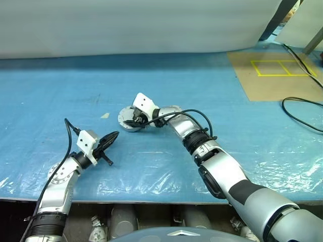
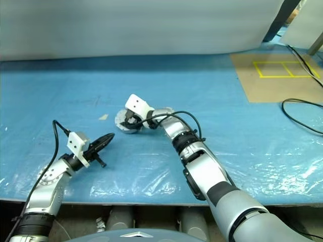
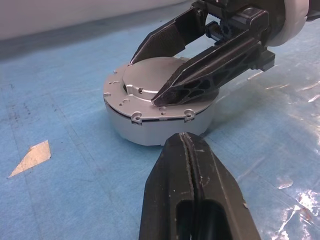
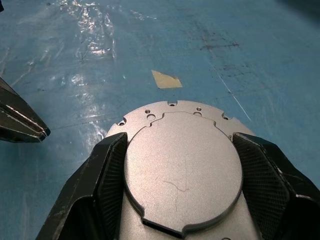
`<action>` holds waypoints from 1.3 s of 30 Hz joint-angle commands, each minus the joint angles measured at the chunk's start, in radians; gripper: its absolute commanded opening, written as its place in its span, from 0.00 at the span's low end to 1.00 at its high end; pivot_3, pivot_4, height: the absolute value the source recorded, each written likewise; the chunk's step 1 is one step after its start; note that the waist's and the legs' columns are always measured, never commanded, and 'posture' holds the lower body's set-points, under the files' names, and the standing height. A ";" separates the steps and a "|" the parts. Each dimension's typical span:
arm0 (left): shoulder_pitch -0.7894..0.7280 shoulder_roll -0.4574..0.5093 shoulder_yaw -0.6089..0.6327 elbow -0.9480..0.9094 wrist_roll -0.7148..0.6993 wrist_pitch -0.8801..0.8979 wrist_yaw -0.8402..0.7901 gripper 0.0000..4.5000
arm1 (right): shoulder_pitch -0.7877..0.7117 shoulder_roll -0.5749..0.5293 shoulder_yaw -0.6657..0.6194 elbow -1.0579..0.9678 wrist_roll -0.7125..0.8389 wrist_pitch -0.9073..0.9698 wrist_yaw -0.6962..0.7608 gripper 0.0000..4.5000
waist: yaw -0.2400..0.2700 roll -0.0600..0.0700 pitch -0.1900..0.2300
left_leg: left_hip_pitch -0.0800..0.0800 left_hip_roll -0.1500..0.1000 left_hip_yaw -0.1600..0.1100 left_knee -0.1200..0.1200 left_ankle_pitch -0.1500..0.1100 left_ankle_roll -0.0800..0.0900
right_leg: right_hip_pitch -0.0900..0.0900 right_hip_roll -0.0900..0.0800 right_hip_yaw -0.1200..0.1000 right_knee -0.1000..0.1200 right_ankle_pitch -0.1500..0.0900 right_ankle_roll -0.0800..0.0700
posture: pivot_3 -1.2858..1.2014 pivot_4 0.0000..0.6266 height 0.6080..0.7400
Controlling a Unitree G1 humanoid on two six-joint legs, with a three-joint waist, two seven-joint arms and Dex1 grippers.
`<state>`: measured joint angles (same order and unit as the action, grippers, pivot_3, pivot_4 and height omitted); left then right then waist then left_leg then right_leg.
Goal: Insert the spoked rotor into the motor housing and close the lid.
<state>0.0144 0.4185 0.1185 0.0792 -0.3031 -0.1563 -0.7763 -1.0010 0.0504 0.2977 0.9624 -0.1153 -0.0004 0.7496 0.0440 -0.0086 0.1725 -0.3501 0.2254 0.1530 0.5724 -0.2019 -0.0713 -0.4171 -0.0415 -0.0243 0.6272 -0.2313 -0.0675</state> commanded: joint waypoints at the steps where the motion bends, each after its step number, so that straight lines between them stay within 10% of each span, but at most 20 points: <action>1: -0.003 -0.002 0.001 -0.010 0.000 -0.022 0.002 0.00 | -0.005 -0.012 0.001 0.050 -0.031 -0.007 -0.044 0.66 | 0.000 0.000 0.000 | 0.000 0.000 0.000 0.000 0.000 0.000 | 0.000 0.000 0.000 0.000 0.000 0.000 | 0.52 0.24 1.00; 39: -0.059 -0.008 -0.017 0.033 0.007 -0.025 -0.009 0.00 | -0.017 0.035 -0.085 0.106 0.015 0.087 -0.145 0.66 | 0.001 0.001 0.000 | 0.001 -0.001 0.000 0.000 0.000 0.001 | 0.000 -0.001 0.000 0.002 0.000 -0.001 | 0.52 0.24 1.00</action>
<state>-0.0337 0.4088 0.1021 0.1271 -0.2995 -0.1588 -0.7840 -1.0442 0.0846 0.2050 1.0537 -0.0810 0.0543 0.6215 0.0446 -0.0076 0.1723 -0.3485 0.2249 0.1533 0.5722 -0.2019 -0.0707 -0.4173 -0.0425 -0.0239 0.6296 -0.2309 -0.0684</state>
